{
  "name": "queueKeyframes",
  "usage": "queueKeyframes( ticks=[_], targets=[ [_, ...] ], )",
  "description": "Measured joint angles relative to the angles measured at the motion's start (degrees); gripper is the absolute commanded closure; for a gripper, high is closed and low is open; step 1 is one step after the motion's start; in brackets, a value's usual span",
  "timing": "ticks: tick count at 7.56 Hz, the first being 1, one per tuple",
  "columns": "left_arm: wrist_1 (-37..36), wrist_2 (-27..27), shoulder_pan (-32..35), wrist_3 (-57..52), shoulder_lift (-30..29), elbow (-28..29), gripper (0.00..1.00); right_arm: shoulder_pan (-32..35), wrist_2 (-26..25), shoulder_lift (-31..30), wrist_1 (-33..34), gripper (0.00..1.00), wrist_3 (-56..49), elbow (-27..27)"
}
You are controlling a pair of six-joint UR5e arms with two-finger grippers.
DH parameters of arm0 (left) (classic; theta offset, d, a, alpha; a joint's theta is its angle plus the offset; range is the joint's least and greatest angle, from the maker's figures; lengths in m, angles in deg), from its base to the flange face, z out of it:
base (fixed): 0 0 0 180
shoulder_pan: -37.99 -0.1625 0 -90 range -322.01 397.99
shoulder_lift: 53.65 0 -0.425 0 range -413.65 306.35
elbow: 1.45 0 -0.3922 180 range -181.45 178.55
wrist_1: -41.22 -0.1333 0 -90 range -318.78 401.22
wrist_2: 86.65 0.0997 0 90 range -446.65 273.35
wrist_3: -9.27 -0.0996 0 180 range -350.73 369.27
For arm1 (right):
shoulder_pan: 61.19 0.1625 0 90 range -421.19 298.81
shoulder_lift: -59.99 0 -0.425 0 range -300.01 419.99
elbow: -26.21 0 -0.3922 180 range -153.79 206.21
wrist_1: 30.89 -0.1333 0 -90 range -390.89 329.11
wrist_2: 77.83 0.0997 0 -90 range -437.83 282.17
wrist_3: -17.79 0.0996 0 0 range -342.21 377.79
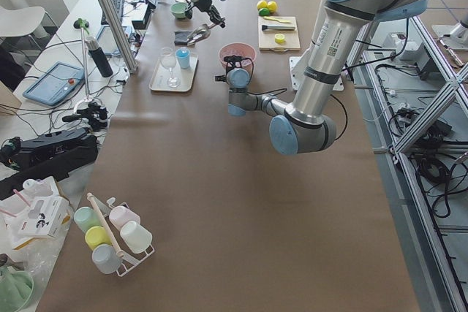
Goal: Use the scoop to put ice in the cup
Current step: 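Tilt the scoop over the light-blue cup to pour the ice in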
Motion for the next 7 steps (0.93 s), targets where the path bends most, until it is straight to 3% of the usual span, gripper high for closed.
queueKeyframes(
  ticks=[7],
  targets=[
    [0.00,-0.04,0.00,0.01,-0.06,0.02,0.02,-0.01,3.84,0.60,3.22,1.00,0.00,0.13]
  ],
)
